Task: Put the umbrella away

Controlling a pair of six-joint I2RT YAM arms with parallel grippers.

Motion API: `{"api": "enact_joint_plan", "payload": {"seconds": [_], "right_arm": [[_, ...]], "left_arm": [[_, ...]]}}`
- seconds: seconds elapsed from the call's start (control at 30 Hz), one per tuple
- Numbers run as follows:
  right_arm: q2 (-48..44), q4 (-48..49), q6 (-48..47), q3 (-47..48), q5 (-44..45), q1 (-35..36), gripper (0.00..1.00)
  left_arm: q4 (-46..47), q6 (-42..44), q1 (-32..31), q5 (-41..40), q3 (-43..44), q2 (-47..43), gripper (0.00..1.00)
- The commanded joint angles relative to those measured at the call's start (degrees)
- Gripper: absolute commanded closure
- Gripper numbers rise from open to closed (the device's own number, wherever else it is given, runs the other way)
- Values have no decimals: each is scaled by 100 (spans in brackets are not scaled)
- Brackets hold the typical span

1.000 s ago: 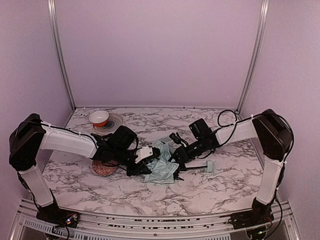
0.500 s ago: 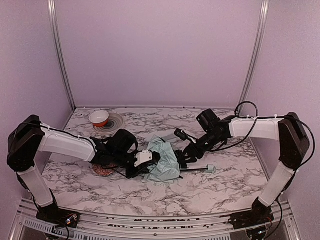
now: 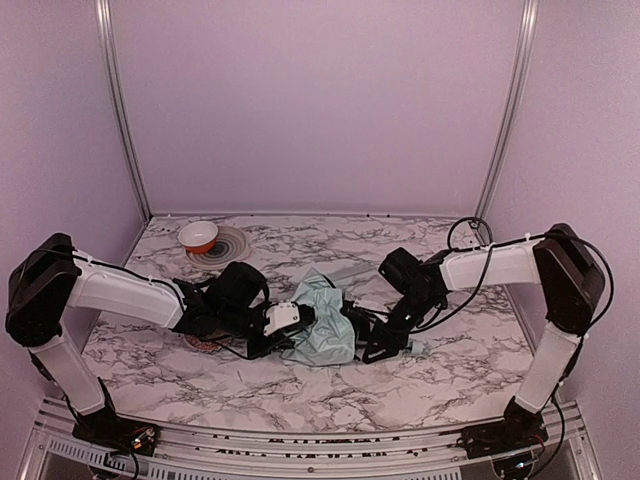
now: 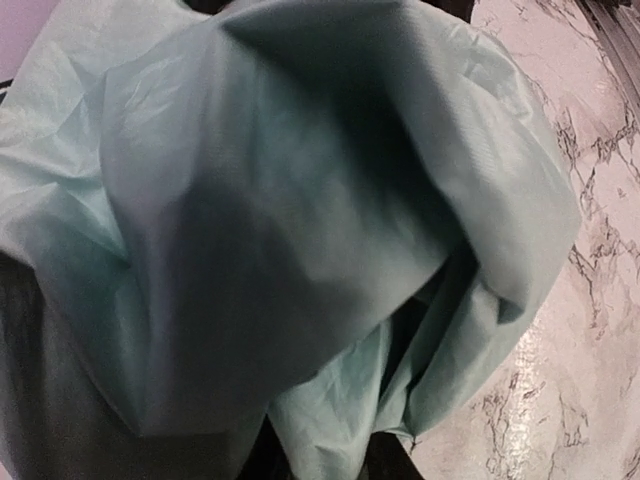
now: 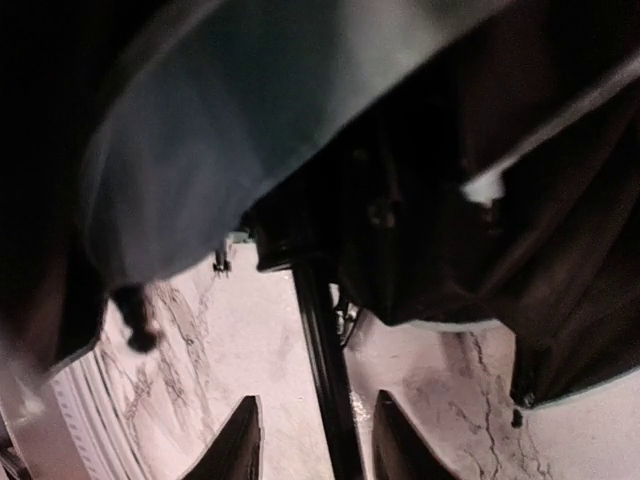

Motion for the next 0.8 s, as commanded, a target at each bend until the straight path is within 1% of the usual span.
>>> {"api": "enact_joint_plan", "payload": {"seconds": [0.0,0.07,0.17,0.2,0.27,0.33,0.4,0.53,0.6,0.7,0.77], "right_arm": [[340,249,3,35,711,109,82],[234,390,-60,5,807,113,91],[-191,705,-284,-127,941,107,98],[-348,811,-362,-196,1006,111,100],[-670,1030,-485,-329,1120,111,100],[-1028,1288,-608,-473,1170,99,100],[-1420,1552,-735,-608,1111,71,100],[-2051,2013,-721,-738,627,-183,100],[-2188,2127,-618,-747,331,-359,100],[-2224,2077,-591,-740,182,-499,100],[-2159,2021,-624,-753,100,-515,100]], "left_arm": [[277,-167,-11,-29,-43,-278,70],[319,-301,3,23,-66,-501,60],[339,-523,105,336,-144,-940,42],[341,-601,156,491,-175,-1095,39],[290,-705,251,832,-213,-1378,33],[143,-754,299,1047,-173,-1605,32],[-198,-771,326,1178,-76,-1785,32],[-362,-801,407,1317,-40,-2138,33],[-345,-742,435,1178,-84,-2248,33],[-354,-687,437,853,-75,-2257,33],[-413,-665,437,884,23,-2218,31]]}}
